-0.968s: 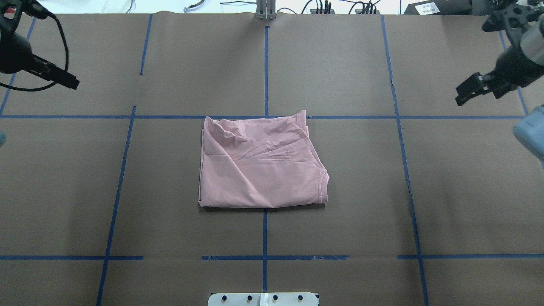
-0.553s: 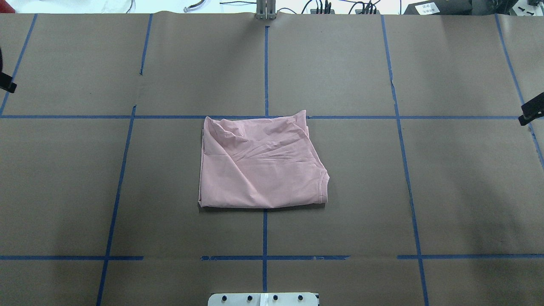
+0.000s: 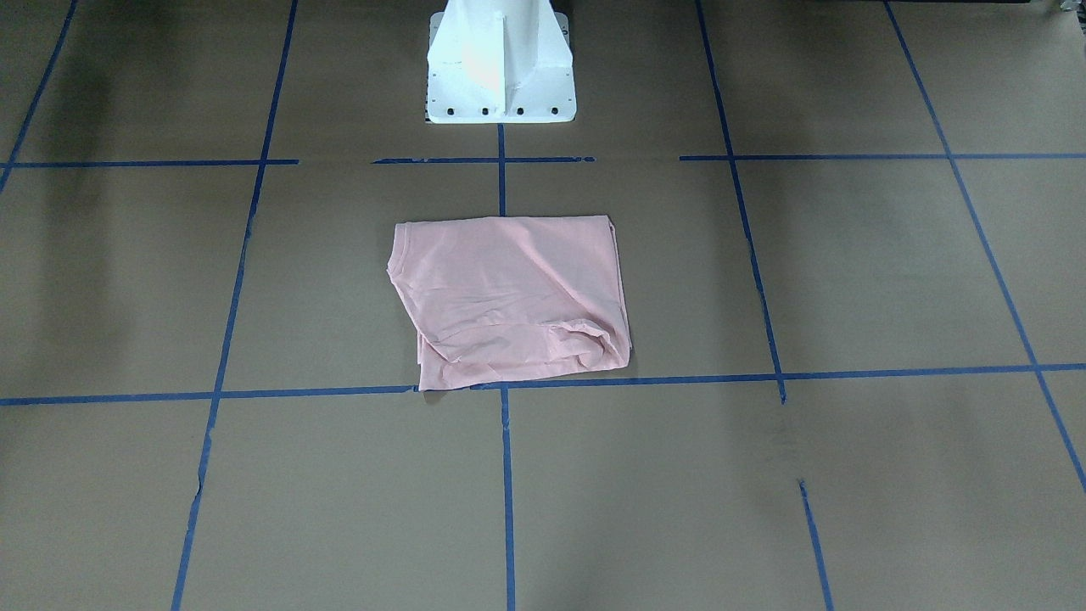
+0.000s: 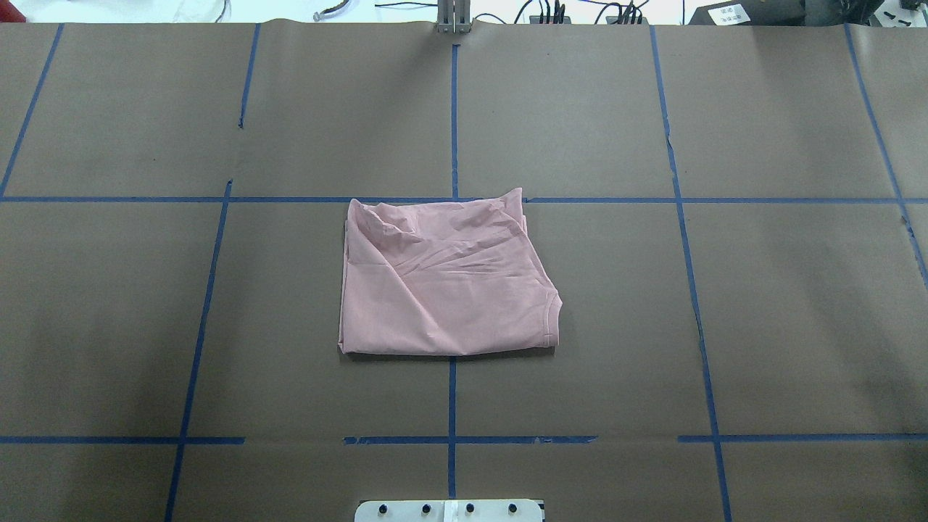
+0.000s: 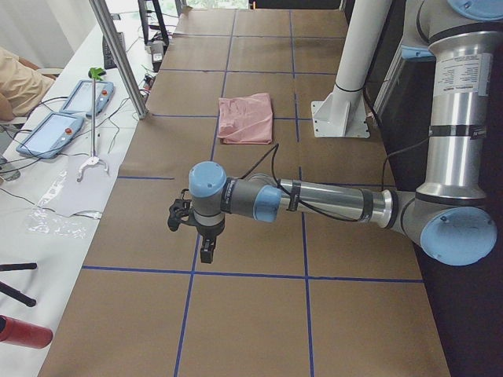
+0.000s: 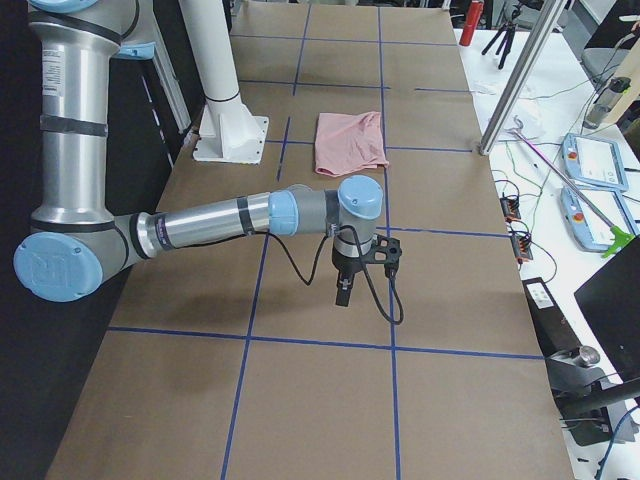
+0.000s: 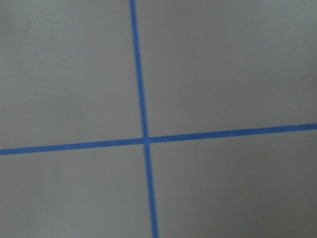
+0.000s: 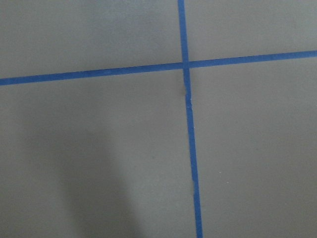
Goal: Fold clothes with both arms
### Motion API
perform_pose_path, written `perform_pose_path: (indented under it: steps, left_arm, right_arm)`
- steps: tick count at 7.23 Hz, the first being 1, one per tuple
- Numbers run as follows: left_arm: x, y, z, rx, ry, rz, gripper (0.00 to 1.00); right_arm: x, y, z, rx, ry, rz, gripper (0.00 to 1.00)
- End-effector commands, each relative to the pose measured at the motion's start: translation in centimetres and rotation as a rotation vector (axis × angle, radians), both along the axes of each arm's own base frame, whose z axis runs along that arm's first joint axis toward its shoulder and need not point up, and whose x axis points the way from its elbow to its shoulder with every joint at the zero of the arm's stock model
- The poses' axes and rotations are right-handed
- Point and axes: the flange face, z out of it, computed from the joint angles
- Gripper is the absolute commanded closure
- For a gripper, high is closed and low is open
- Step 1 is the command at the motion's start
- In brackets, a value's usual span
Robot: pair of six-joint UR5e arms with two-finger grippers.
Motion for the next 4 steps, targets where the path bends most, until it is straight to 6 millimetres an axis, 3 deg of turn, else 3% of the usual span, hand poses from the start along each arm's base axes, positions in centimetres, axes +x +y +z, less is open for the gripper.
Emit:
perform_pose_path:
  steps: [1,4]
  left_arm:
    - [-1.9,1.9,1.6,0.008,0.018,0.003,0.0]
    - [-1.9,1.8,1.5,0.075,0.009,0.065,0.0]
  right_arm:
    - [4.2,1.7,3.2,0.022,-0.003,-0.018,0.0]
    - [5.0,2.3,4.9,0.018,-0.005,-0.024,0.0]
